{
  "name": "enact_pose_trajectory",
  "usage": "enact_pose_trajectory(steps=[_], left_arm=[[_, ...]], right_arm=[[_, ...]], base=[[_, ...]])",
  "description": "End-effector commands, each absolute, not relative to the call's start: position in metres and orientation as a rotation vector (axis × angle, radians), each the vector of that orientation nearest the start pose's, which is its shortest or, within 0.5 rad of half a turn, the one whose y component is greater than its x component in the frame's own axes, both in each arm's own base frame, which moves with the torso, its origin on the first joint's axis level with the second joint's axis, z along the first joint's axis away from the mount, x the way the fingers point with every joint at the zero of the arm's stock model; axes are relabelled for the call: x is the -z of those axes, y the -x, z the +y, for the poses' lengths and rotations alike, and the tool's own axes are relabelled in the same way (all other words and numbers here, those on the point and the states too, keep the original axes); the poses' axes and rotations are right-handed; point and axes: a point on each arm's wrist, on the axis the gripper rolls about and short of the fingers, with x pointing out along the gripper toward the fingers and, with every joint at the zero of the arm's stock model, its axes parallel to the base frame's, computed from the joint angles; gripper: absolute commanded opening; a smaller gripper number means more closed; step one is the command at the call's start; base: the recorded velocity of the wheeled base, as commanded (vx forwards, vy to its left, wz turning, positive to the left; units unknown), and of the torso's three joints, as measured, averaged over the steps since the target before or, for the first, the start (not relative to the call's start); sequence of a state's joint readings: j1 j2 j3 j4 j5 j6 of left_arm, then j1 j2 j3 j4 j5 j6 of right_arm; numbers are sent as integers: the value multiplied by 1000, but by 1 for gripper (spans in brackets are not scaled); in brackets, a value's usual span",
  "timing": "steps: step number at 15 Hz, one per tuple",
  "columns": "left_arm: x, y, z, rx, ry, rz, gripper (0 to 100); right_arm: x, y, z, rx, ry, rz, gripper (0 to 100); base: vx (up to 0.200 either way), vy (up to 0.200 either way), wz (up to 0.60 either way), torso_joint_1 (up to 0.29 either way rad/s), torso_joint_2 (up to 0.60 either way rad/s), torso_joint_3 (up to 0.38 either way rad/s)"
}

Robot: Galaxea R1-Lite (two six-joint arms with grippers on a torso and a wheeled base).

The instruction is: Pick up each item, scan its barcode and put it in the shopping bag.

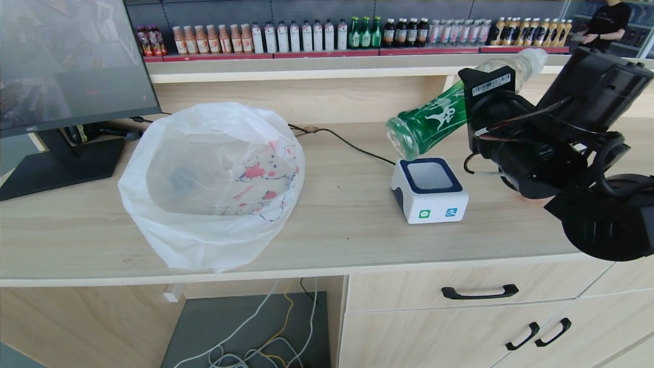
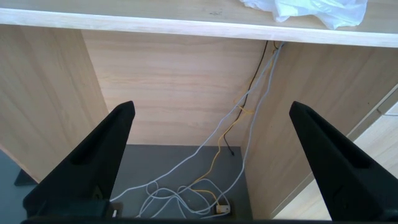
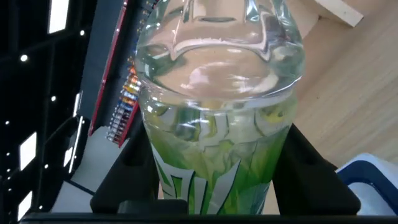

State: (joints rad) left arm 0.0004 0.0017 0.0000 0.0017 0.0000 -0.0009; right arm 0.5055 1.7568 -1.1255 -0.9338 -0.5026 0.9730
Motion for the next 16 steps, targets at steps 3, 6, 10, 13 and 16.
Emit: enact_pose_trajectory(steps=[3, 6, 10, 13, 16], left_arm=[[-75, 23, 0, -2, 0, 3, 100], [-75, 23, 0, -2, 0, 3, 100], [-75, 23, 0, -2, 2, 3, 100], [-75, 23, 0, -2, 2, 3, 100], [-75, 23, 0, -2, 0, 3, 100]], right_arm=[[-281, -300, 153, -123, -1169, -214, 0], [-273, -300, 153, -116, -1188, -187, 0], [-261, -299, 152, -100, -1222, -154, 0], [-257, -300, 152, -95, -1272, -141, 0], [-247, -304, 142, -55, -1277, -132, 0]], base=[[0, 0, 0, 0, 0, 0], [0, 0, 0, 0, 0, 0], [0, 0, 0, 0, 0, 0], [0, 0, 0, 0, 0, 0], [0, 0, 0, 0, 0, 0]])
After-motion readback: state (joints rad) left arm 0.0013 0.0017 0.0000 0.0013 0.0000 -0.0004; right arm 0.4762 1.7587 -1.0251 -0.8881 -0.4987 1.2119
